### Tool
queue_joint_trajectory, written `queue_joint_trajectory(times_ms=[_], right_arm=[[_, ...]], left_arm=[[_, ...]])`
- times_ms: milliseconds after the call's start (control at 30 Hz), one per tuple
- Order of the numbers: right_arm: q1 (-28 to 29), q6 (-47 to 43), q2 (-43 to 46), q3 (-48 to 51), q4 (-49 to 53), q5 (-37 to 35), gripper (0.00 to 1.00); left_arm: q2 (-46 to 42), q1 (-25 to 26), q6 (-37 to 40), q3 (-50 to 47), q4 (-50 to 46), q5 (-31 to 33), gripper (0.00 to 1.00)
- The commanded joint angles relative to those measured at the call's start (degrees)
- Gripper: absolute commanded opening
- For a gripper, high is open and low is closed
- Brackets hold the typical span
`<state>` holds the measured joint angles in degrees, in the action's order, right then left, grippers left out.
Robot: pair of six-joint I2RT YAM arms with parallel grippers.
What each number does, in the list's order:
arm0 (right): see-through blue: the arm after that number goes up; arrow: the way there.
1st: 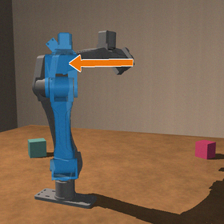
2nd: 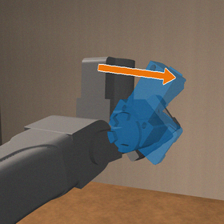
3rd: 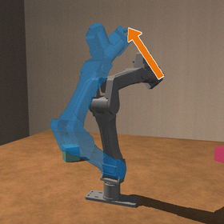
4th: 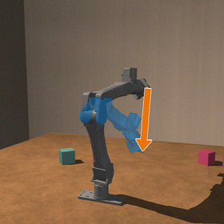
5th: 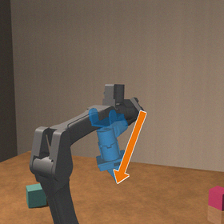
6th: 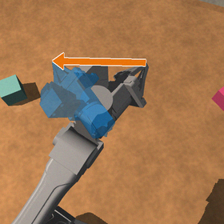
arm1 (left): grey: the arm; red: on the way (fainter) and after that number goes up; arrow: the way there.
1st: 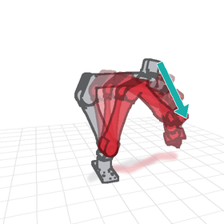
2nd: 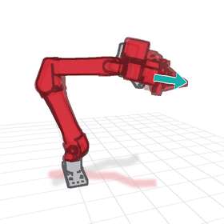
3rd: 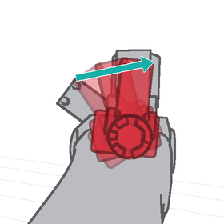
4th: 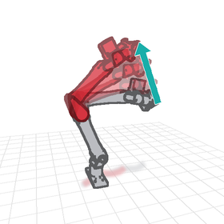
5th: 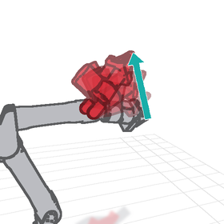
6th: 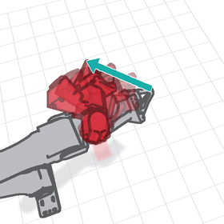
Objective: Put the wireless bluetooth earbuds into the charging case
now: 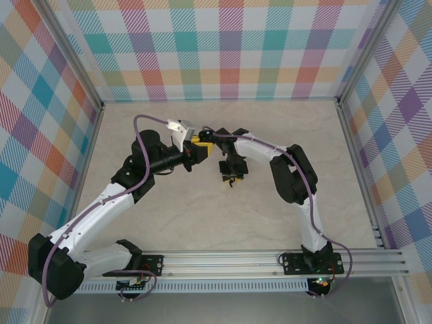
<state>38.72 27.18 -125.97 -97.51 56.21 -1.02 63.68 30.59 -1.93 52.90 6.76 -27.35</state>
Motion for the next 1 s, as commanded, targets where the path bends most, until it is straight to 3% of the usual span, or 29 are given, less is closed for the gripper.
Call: queue_joint_trajectory(times_ms=[0,467,700,967], right_arm=[[0.76,-1.25,-2.02,-1.01,2.23,1.37,0.31],[-0.22,3.73,0.98,1.11,1.17,-3.80,0.25],[-0.40,0.83,1.90,0.84,1.39,-0.22,0.36],[-0.22,-0.99,1.61,0.24,2.95,1.72,0.37]], left_arm=[[0.04,-0.44,-0.53,-0.25,2.02,-0.10,0.12],[-0.35,-0.44,-0.71,-0.42,1.94,-0.23,0.13],[-0.29,-0.45,-0.72,-0.41,2.02,-0.20,0.12],[-0.31,-0.46,-0.77,-0.30,2.05,-0.15,0.12]])
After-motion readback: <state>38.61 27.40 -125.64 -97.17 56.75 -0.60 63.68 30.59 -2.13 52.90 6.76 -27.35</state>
